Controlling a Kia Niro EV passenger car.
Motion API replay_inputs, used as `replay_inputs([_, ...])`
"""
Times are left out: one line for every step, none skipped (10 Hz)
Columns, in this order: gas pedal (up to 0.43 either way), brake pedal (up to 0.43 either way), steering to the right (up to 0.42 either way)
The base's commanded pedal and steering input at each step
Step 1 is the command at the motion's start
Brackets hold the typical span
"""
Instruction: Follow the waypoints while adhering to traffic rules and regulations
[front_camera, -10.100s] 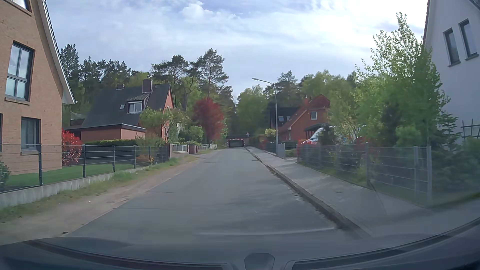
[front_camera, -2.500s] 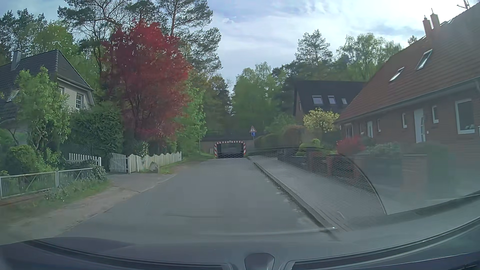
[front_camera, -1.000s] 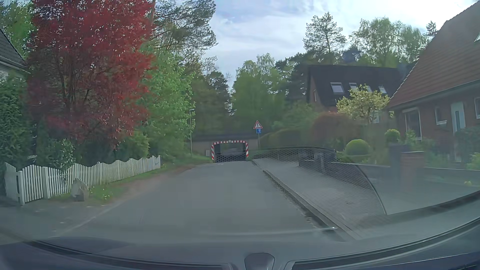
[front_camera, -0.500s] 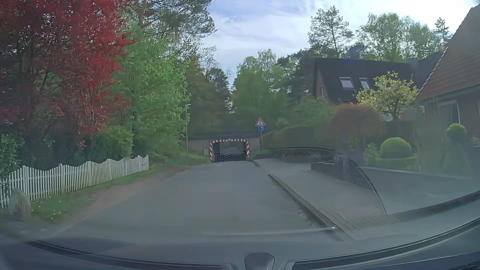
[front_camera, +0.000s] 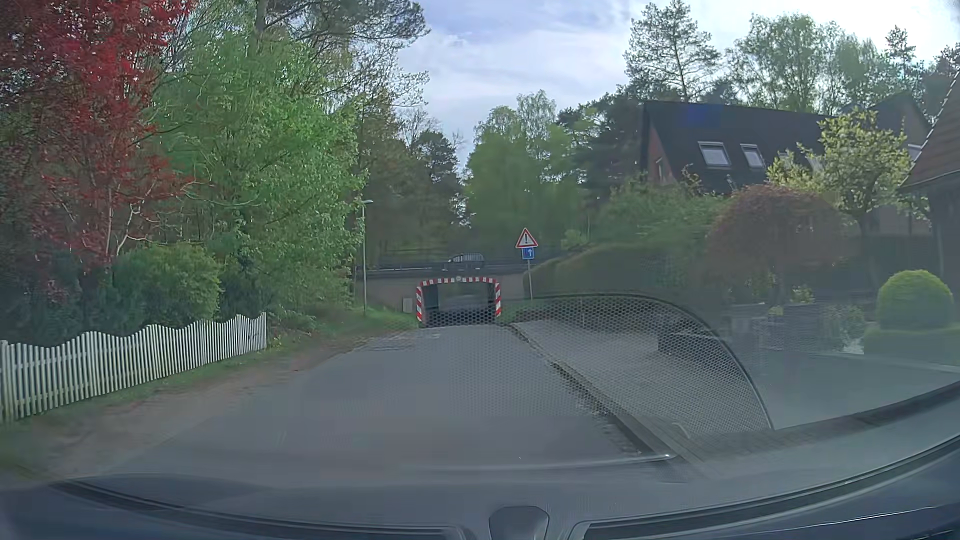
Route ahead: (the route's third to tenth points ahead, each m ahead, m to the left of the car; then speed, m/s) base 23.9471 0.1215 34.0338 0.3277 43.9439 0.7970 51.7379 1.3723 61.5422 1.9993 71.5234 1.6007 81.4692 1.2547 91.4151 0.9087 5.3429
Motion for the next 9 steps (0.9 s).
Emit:
replay_inputs([0.039, 0.0, -0.007])
replay_inputs([0.039, 0.0, -0.007])
replay_inputs([0.039, 0.0, -0.007])
replay_inputs([0.039, 0.0, -0.009])
replay_inputs([0.039, 0.0, -0.012])
replay_inputs([0.047, 0.0, -0.013])
replay_inputs([0.059, 0.0, -0.013])
replay_inputs([0.059, 0.0, -0.013])
replay_inputs([0.059, 0.0, -0.013])
